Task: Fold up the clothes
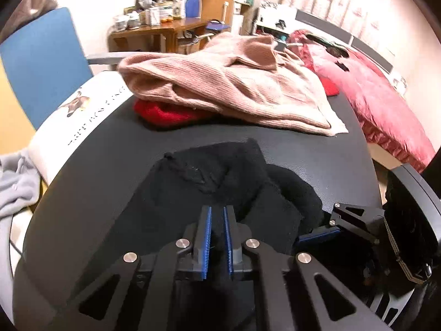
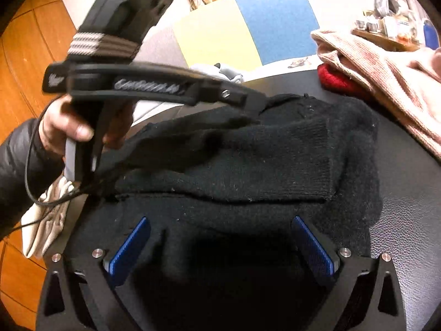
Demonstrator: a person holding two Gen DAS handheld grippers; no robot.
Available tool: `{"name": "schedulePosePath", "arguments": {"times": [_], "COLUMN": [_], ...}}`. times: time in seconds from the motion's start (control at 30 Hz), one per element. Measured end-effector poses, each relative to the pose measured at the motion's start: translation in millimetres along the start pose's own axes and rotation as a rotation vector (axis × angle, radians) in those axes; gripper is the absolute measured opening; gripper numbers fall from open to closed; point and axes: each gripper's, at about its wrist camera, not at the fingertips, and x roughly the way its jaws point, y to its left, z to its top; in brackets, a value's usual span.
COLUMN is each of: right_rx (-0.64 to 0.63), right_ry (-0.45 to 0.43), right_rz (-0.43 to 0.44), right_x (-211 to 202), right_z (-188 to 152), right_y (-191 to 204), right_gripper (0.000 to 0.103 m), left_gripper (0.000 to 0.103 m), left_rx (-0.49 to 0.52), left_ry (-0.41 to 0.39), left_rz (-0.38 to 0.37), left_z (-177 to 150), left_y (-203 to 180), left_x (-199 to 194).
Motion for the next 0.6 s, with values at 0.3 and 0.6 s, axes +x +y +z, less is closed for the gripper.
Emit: {"name": "schedulePosePath", "arguments": {"times": [0.3, 0.6], "right_rx": [0.023, 0.002], "right_ry": [-0.014, -0.007], "right_rz": [0.031, 0.003], "right_x": [-4, -3], "right_z": [0, 0], "right_y": [-4, 1], "right_gripper": [0.103, 0.103], "left_gripper": [0.038, 0.003], "left_rx": [0.133, 0.133], "left_ry": [0.151, 0.149], "left_rz": [-0.144, -0.075], "left_z": [-2, -1], "left_y": [-10, -4], "left_x": [16, 31]}}
